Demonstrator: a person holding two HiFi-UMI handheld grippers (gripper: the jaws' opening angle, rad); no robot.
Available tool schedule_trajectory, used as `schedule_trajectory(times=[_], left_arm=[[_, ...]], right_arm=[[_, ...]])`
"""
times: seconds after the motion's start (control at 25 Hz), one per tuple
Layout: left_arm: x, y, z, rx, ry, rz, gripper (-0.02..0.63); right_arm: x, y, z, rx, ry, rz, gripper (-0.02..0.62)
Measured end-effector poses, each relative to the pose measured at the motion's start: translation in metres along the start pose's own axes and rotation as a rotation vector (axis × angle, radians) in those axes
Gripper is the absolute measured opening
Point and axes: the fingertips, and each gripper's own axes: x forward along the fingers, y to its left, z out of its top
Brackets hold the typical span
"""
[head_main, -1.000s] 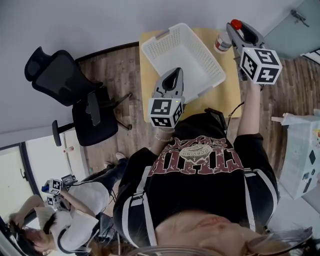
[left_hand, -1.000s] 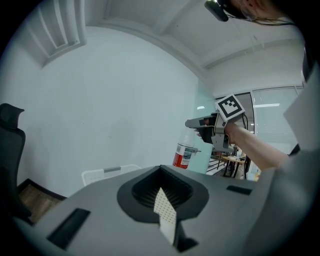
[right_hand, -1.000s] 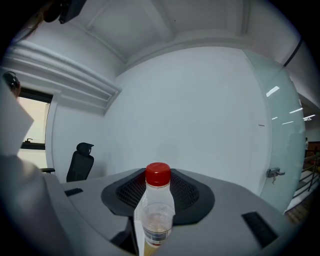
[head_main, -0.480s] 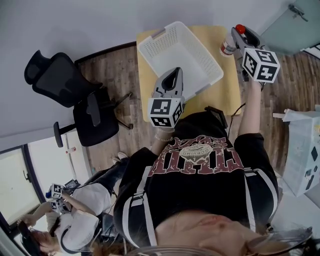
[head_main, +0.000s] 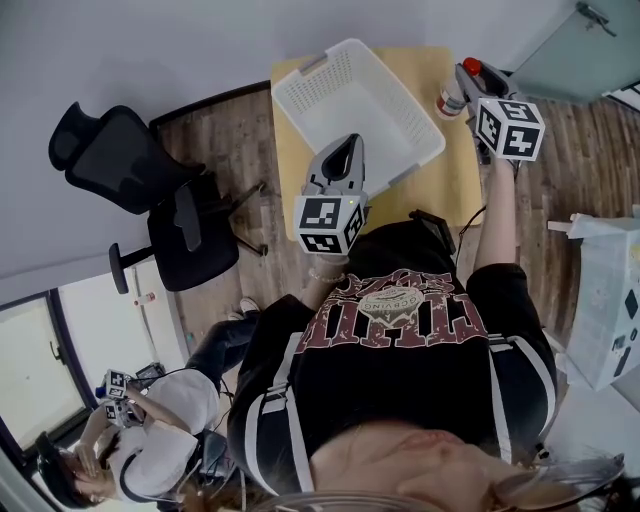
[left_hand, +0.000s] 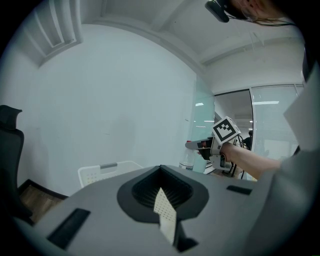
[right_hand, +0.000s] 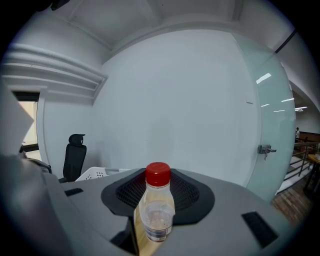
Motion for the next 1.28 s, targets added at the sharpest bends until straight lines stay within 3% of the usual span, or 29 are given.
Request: schedule_trajectory(times=[1.28], left_arm=[[0.007, 0.002, -0.006, 0.010, 0.025, 0.028, 0.047]], right_arm=[[0.037, -0.017, -0.103, 0.026, 0.138, -0.001, 0.160]])
